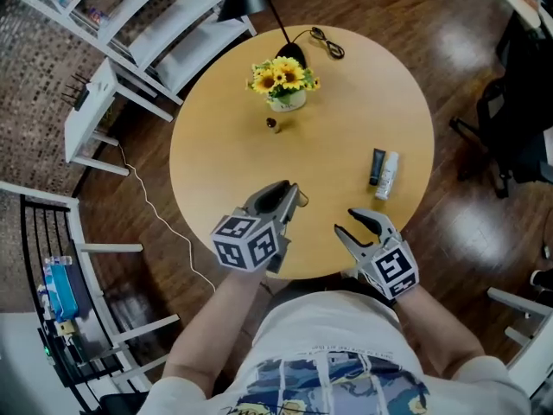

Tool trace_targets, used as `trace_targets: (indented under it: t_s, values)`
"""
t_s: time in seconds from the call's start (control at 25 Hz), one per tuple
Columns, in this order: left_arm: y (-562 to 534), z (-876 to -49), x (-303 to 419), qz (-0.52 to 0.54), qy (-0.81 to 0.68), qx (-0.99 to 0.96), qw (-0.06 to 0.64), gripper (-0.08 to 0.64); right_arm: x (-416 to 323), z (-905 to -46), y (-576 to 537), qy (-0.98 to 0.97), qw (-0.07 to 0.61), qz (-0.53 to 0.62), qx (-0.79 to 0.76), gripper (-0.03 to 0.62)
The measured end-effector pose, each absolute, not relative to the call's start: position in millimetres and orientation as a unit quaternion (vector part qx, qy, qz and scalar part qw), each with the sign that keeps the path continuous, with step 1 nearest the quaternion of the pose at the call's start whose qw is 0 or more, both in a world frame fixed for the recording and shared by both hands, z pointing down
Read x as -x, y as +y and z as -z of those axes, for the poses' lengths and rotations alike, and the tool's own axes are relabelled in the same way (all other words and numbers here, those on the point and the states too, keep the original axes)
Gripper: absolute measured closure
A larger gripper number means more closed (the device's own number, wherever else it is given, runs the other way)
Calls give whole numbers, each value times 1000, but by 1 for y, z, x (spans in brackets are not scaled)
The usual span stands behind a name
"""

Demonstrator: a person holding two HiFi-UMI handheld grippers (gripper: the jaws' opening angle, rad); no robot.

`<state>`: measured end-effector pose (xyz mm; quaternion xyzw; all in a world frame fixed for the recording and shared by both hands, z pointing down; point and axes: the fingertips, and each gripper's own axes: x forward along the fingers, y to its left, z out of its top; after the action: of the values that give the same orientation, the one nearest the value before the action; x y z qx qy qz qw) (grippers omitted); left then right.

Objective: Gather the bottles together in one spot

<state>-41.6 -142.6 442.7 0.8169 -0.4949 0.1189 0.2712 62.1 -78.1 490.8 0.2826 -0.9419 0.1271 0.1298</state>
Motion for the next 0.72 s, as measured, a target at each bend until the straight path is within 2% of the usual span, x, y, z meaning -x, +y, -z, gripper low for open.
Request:
trace_targets:
  t_s: [0.28, 0.72]
  values:
    - [-207, -473, 116, -141, -538, -809, 189, 476, -81, -483, -75, -910, 151, -150, -357, 400]
    - [-300, -570, 162, -184, -555, -797, 152, 476, -116, -483, -60, -839, 205, -193, -465, 400]
